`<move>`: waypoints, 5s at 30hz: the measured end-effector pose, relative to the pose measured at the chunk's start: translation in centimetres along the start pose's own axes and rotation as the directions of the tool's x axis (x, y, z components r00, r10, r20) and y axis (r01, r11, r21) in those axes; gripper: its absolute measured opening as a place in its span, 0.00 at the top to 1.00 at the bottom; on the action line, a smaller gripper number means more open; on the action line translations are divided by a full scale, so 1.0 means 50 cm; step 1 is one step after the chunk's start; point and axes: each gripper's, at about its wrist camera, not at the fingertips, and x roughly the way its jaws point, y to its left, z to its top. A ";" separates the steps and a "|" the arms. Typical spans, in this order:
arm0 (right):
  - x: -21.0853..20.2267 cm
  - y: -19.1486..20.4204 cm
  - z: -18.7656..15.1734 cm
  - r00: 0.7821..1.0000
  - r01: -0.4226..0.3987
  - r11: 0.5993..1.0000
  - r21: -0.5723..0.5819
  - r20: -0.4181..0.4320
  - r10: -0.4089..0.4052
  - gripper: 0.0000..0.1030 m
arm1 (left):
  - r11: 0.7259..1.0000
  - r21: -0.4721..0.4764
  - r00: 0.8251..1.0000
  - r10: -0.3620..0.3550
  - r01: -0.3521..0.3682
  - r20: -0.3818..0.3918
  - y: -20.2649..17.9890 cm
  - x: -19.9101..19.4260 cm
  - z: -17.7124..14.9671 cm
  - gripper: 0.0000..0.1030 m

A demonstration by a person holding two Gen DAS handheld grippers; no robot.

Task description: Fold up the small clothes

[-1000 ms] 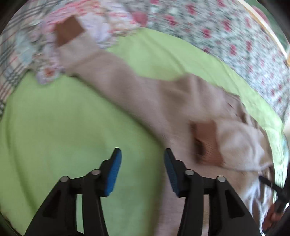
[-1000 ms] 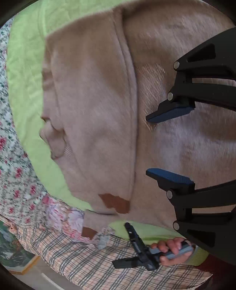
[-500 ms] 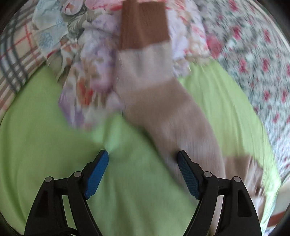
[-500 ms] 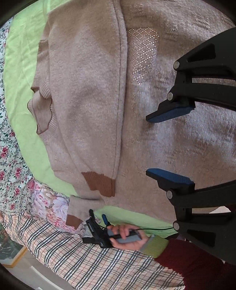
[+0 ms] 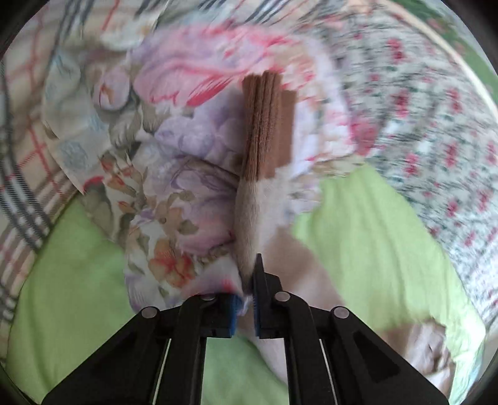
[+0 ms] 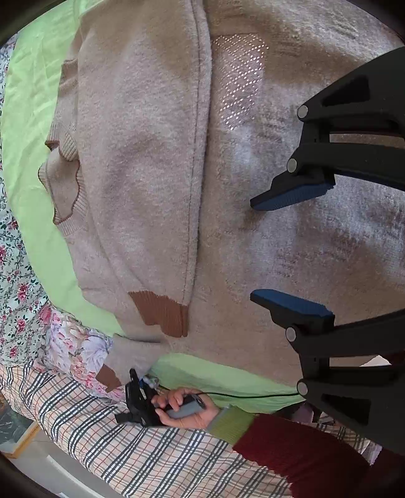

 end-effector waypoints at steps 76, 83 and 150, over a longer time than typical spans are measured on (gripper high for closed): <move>-0.035 -0.215 0.116 0.980 -0.142 0.911 0.388 0.183 0.075 0.47 | 0.917 0.394 0.988 -0.007 0.068 -0.156 -0.209 -0.150 -0.392 0.45; -0.013 -0.200 0.183 0.968 -0.159 0.932 0.326 0.239 0.082 0.88 | 0.901 0.430 0.979 0.033 0.059 -0.202 -0.226 -0.061 -0.371 0.46; -0.261 -0.159 -0.278 0.999 0.040 0.998 -0.040 0.028 -0.039 0.47 | 0.821 0.424 0.881 -0.186 0.383 -0.436 -0.043 -0.414 -0.714 0.41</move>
